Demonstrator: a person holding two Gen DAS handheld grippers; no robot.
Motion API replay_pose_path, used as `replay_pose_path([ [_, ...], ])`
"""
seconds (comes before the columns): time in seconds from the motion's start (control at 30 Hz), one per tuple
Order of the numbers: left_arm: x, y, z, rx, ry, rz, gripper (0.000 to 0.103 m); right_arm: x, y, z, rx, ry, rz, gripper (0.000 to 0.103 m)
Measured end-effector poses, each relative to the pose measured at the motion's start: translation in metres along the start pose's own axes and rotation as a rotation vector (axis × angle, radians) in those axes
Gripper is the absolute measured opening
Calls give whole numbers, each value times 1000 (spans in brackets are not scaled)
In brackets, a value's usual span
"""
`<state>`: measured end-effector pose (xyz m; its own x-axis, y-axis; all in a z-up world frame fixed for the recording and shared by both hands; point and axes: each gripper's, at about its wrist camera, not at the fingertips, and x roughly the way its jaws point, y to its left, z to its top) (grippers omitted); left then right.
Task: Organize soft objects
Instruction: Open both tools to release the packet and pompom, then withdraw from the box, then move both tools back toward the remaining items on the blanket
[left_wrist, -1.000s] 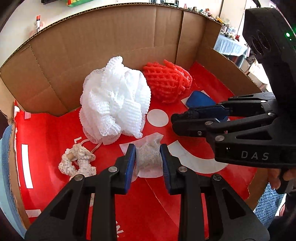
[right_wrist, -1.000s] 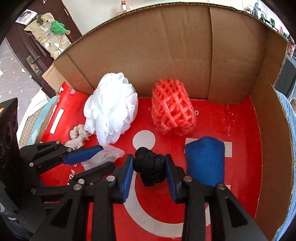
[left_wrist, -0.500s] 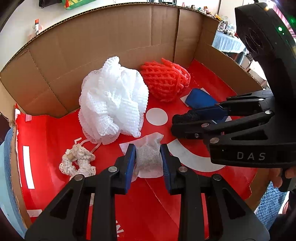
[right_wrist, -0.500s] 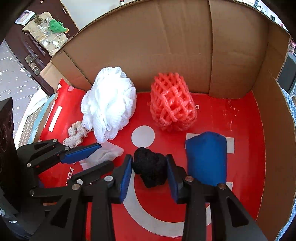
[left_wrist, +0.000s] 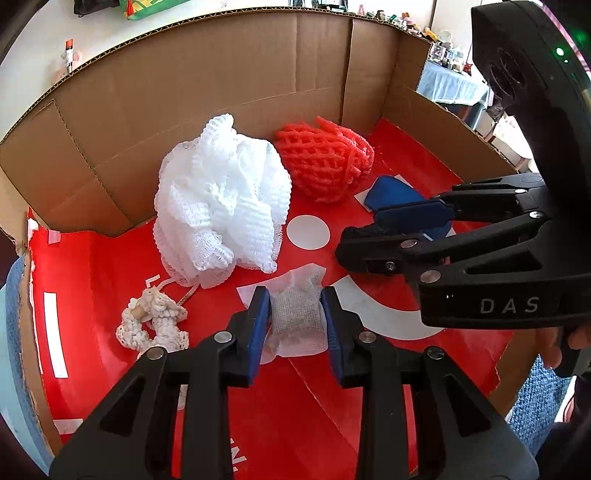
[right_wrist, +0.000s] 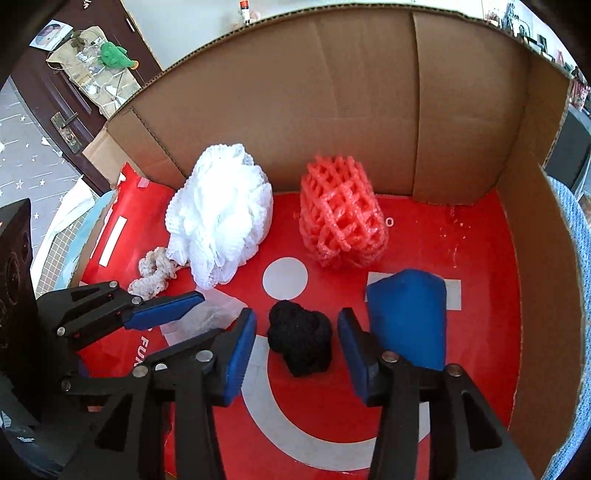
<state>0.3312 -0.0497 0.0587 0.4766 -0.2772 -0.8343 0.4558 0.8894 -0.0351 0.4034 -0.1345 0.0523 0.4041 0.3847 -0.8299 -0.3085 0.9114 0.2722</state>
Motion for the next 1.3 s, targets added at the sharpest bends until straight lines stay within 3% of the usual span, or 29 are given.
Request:
replay_pose_path([
  [0.13,-2,1,1,-5,-4,-7,34,-4,0,-1,-3,-7,-4,50],
  [0.2,-3,2,1,-8,-5,-11,58,-5,0,-2,0,-8,-3,50],
  [0.43,-15,5,1,-8,-41,-7,58,-12,0,-3,0,-17,1,51],
  [0.57,-32,4,-1,-16,-72,-3,58,-30,7,-6,-13,-54,-5,62],
  [0.67,-51,3,-6,-21,-108,-5,66,-48,13,-9,-20,-90,-3,67],
  [0.9,-107,1,-25,-59,-234,21,77,-106,32,-27,-59,-220,-24,94],
  [1.1,-153,-3,-48,-117,-340,30,86,-153,47,-56,-92,-332,-48,102],
  [1.3,-189,-20,-71,-120,-444,77,90,-190,66,-89,-132,-442,-96,103],
])
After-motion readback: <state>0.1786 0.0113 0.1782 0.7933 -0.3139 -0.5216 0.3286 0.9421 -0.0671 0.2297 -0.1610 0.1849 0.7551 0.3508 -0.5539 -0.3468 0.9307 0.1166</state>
